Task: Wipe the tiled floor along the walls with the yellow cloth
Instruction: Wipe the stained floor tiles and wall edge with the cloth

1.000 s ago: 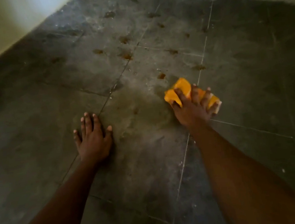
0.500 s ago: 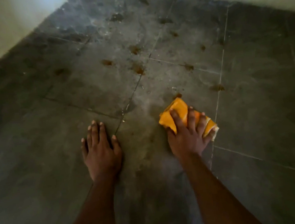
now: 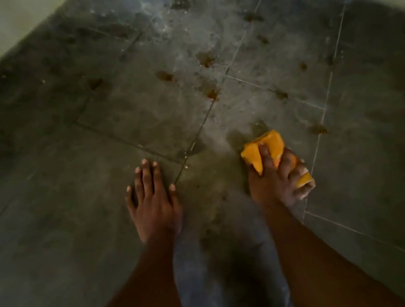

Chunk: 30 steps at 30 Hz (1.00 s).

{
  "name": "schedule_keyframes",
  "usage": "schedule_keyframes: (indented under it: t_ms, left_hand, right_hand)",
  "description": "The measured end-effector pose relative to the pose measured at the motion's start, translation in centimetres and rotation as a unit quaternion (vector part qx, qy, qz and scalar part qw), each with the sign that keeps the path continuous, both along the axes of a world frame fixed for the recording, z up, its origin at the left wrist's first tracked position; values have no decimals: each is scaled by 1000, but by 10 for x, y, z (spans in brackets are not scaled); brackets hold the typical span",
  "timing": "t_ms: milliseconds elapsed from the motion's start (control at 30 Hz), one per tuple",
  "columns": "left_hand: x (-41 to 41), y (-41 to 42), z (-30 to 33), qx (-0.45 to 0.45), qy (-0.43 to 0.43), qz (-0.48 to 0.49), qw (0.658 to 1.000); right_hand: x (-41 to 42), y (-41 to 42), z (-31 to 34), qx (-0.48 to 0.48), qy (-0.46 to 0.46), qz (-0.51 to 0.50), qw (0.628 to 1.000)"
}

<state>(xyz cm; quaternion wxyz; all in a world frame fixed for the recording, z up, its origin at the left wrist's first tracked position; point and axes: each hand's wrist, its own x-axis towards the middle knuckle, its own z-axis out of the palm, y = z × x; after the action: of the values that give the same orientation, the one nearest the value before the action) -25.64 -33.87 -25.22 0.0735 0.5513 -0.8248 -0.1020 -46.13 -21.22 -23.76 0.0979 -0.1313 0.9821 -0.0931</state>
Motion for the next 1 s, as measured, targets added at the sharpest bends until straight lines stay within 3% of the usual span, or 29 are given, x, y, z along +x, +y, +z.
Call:
schedule_keyframes:
  t_ms: [67, 167, 267, 333, 433, 600, 733, 833, 933, 1000]
  left_hand:
    - [3, 1, -1, -5, 10, 1, 1000]
    - [0, 1, 1, -9, 4, 1, 1000]
    - [-4, 0, 8, 5, 1, 4, 1000]
    - [-2, 1, 10, -2, -7, 11, 1000]
    - [3, 3, 10, -1, 3, 1, 1000]
    - [0, 2, 3, -16, 11, -7, 1000]
    - [1, 1, 3, -15, 0, -4, 1000]
    - [3, 1, 5, -13, 9, -9, 1000]
    - [2, 3, 2, -8, 10, -13, 1000]
    - [1, 2, 2, -13, 12, -12, 1000]
  right_hand:
    - [-1, -49, 0, -31, -8, -32, 999]
    - [25, -62, -8, -34, 43, 146, 988]
    - [51, -9, -10, -59, 92, 288, 951]
    - [50, 18, -16, -85, 101, 286, 949]
    - [41, 22, -13, -43, 98, 184, 977]
    - [-20, -68, -14, -78, 79, -23, 994]
    - [20, -103, -14, -115, 100, 131, 980]
    - [61, -51, -14, -98, 67, 274, 954]
    - [45, 13, -22, -88, 69, 282, 953]
    - [7, 30, -25, -83, 79, 208, 971]
